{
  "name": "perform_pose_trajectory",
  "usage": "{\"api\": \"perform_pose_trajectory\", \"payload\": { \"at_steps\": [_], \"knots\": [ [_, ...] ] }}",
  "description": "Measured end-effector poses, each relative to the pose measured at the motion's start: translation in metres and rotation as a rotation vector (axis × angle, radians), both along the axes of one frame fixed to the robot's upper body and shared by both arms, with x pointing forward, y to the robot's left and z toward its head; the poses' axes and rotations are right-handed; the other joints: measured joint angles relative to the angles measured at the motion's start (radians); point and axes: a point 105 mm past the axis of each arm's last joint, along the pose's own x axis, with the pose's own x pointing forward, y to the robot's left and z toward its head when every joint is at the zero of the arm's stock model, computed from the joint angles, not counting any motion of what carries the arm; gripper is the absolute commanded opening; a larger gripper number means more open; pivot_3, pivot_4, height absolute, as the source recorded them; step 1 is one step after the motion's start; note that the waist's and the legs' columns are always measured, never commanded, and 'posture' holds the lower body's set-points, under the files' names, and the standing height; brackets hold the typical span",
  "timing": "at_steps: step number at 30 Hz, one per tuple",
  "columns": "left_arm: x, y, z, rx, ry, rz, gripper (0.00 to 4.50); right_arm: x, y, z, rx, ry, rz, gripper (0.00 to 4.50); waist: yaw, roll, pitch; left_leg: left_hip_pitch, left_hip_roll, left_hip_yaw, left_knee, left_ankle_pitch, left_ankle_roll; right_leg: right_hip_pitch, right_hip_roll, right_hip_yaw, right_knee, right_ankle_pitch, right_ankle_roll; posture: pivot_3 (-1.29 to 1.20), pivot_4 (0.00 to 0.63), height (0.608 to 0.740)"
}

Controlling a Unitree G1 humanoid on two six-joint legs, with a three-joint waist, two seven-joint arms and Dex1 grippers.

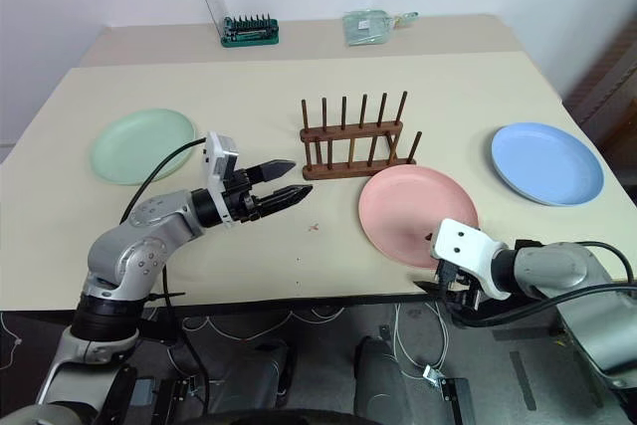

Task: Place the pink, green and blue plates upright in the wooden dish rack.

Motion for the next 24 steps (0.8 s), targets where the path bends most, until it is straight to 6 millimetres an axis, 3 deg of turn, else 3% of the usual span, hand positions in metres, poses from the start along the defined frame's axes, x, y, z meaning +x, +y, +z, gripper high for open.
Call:
{"api": "perform_pose_trajectory", "payload": {
  "at_steps": [5,12,15,20,24],
  "knots": [
    [-0.004,0.004,-0.003,0.022,0.004,0.002,3.65,0.007,0.002,0.002,0.01,-0.035,0.002,0.07,0.0,0.0,0.0,0.0,0.0,0.0,0.0,0.0,0.0,0.0,0.0,0.0,0.0,0.0,0.0,0.0,0.15,0.74],
    [-0.006,0.003,-0.005,0.043,0.006,-0.018,3.65,0.01,-0.003,0.007,0.004,-0.056,-0.017,0.07,0.015,-0.001,0.0,0.0,0.0,0.0,0.001,0.0,0.0,0.002,0.0,0.0,-0.001,0.0,-0.001,0.0,0.15,0.74],
    [-0.008,0.0,-0.008,0.056,0.008,-0.033,3.65,0.0,-0.011,0.013,0.021,-0.032,-0.038,0.07,0.017,0.0,0.0,0.0,0.0,-0.001,0.001,0.0,0.0,0.002,0.0,0.0,-0.001,0.0,0.0,0.0,0.15,0.74],
    [-0.007,0.001,-0.01,0.067,0.009,-0.036,3.65,-0.018,-0.025,0.036,0.06,-0.012,-0.072,0.07,0.015,-0.001,0.0,0.001,0.0,0.0,0.001,0.0,0.0,0.002,0.0,0.0,-0.001,0.0,-0.001,0.0,0.15,0.74],
    [-0.006,0.0,-0.012,0.068,0.014,-0.042,3.65,-0.003,-0.035,0.069,0.104,-0.131,-0.13,0.07,0.009,0.0,0.0,0.002,0.001,0.001,0.001,0.0,0.0,0.002,0.0,0.0,-0.001,-0.001,-0.003,0.0,0.15,0.74]
  ]
}}
